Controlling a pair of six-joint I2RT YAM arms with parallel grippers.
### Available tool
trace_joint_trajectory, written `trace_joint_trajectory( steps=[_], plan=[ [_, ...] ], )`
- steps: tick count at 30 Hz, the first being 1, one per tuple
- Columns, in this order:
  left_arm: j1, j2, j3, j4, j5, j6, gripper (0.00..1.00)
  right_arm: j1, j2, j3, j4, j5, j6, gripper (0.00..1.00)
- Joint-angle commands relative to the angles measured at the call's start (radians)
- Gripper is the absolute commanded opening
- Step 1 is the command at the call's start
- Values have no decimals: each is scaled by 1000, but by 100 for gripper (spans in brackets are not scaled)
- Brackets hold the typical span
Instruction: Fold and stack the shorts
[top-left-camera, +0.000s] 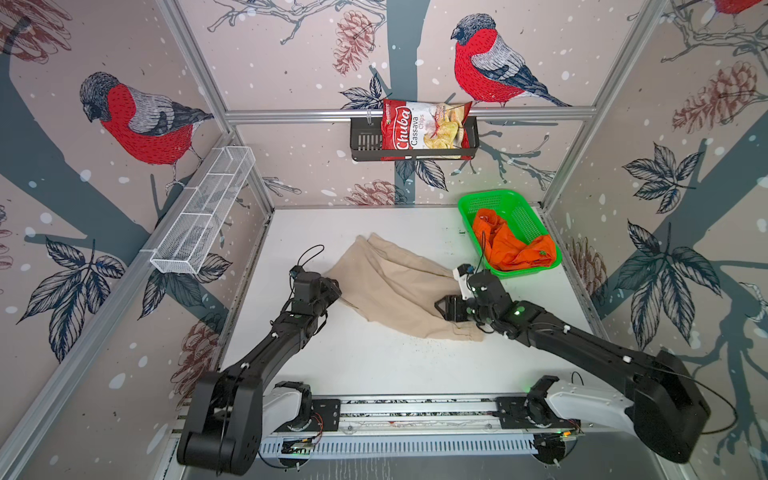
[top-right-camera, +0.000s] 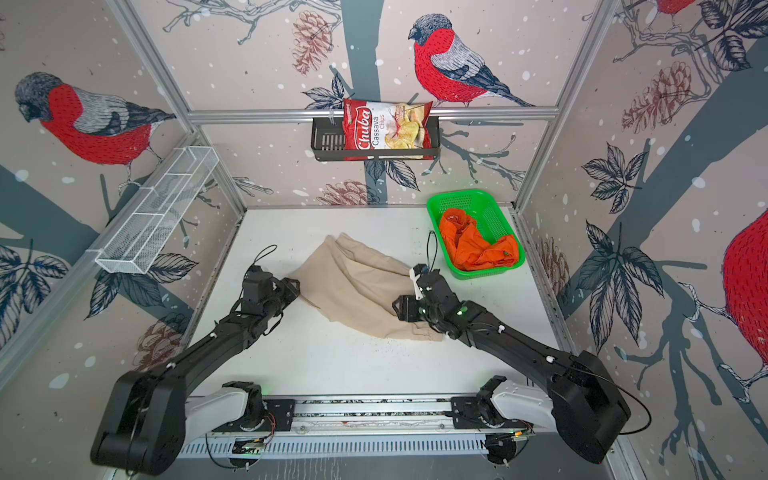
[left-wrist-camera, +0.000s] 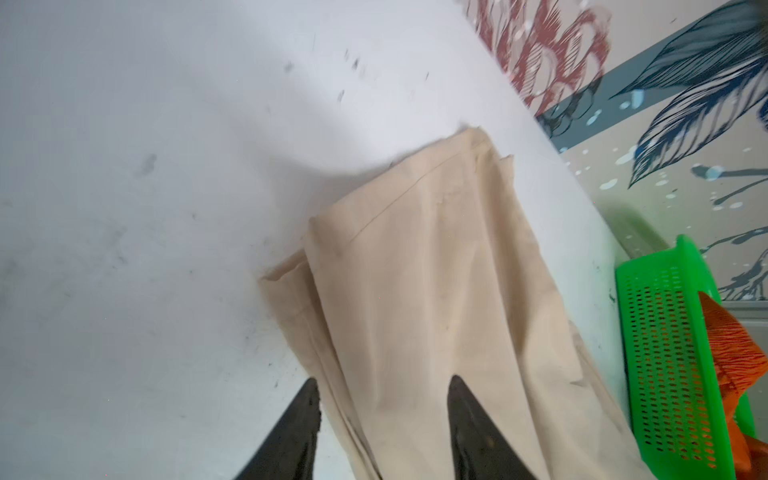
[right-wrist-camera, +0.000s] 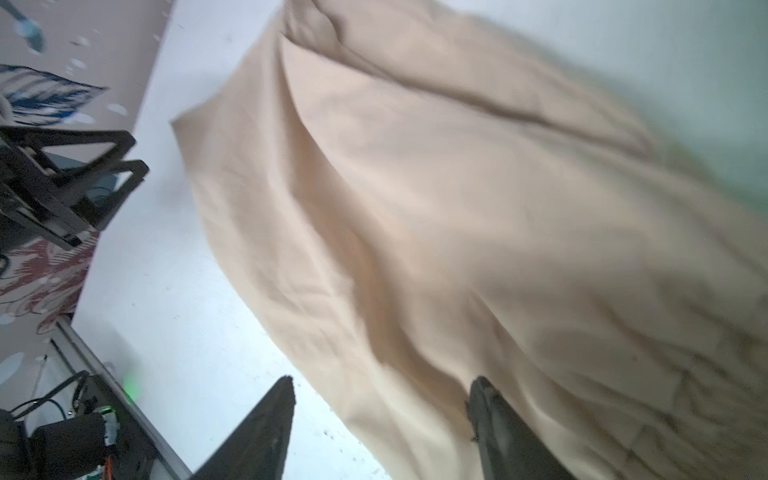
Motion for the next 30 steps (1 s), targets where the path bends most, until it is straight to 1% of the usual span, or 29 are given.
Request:
trace_joint_trajectory(
  steps=[1, 3, 6, 8, 11, 12, 16, 20, 25, 28, 30],
  plan=[
    [1, -101, 2, -78, -23, 64, 47, 7, 18, 97, -36, 39, -194, 71],
    [-1, -125, 11, -51, 18, 75, 44, 6, 75, 167, -30, 29, -292, 73],
    [-8, -83, 11, 38, 96, 85, 35, 4, 223, 302, -60, 10, -418, 75],
    [-21, -8, 16, 110, 141, 85, 29, -8, 348, 405, -99, -27, -478, 78],
    [-41, 123, 35, 196, 187, 88, 21, -31, 523, 543, -142, -116, -528, 81],
    [-48, 159, 41, 220, 195, 90, 20, -37, 570, 580, -148, -143, -535, 81],
    [-58, 299, 60, 277, 184, 96, 14, -65, 741, 709, -136, -247, -564, 82],
    [-58, 399, 68, 274, 164, 119, 11, -92, 891, 837, -149, -316, -582, 82],
    [-58, 466, 55, 267, 128, 136, 9, -114, 1026, 971, -184, -353, -618, 82],
    [-56, 485, 49, 264, 118, 139, 9, -120, 1078, 1017, -191, -362, -638, 82],
    [-56, 492, 47, 261, 113, 141, 9, -127, 1111, 1046, -198, -388, -647, 82]
  ],
)
